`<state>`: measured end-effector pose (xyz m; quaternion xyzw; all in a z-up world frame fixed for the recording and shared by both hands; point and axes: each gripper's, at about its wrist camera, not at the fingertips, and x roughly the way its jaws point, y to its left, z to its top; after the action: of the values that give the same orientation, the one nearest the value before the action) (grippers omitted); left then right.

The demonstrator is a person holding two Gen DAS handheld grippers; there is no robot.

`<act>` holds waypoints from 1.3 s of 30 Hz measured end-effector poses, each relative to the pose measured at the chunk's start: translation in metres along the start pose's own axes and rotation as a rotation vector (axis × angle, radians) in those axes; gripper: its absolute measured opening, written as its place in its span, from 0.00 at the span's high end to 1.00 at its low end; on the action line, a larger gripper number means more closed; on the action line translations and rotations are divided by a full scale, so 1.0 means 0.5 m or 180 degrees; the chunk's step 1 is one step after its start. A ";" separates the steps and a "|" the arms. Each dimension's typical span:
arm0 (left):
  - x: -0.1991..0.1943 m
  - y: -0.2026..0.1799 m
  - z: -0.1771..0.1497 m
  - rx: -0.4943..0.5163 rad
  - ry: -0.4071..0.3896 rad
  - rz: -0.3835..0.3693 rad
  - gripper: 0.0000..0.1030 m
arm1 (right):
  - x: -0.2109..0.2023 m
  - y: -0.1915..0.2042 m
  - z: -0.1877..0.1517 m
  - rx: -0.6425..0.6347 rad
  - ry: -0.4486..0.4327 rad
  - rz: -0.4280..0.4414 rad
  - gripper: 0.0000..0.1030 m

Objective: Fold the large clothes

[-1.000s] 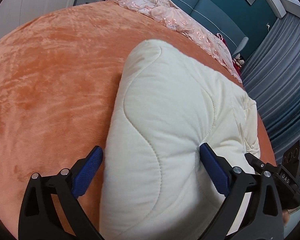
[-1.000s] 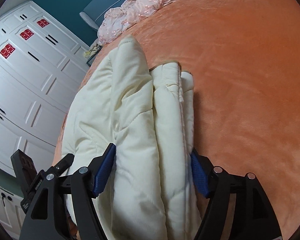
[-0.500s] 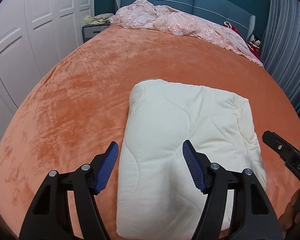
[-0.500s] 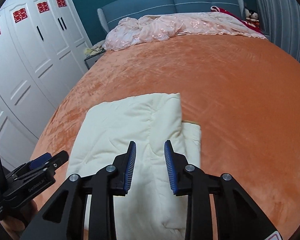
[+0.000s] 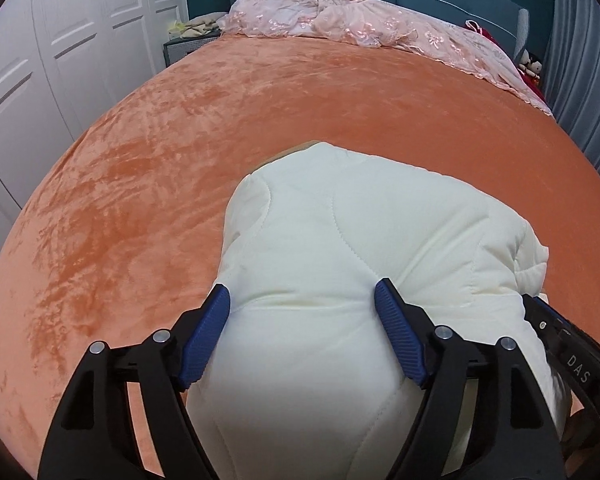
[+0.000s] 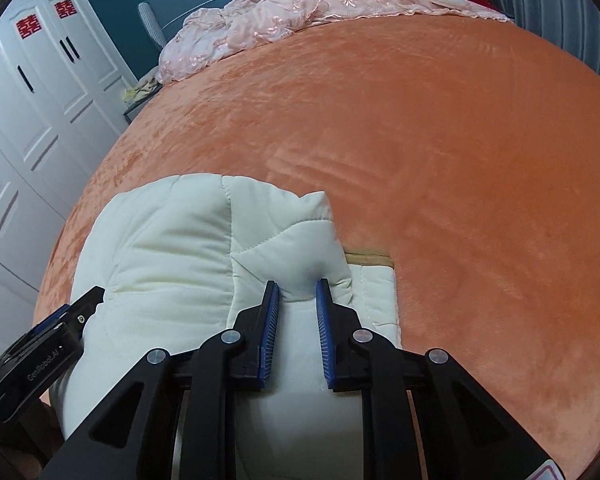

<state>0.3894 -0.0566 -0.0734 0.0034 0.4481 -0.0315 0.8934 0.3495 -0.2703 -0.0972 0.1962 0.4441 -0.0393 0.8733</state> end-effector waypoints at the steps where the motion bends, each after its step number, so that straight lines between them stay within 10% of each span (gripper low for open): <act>1: 0.009 0.002 -0.002 -0.0030 -0.0002 0.0000 0.26 | 0.006 -0.003 -0.002 -0.0001 -0.0011 0.0012 0.86; 31: 0.059 -0.006 -0.022 -0.0097 -0.0205 0.0166 0.19 | 0.034 0.014 -0.031 -0.0170 -0.0333 -0.0148 0.85; 39: -0.101 0.058 -0.048 -0.0108 0.0194 -0.0307 0.21 | -0.155 0.013 -0.052 -0.0301 0.0040 0.0070 0.83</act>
<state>0.3417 -0.0241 -0.0481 -0.0325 0.4752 -0.0668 0.8767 0.2846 -0.2626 -0.0478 0.1598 0.4487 -0.0074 0.8792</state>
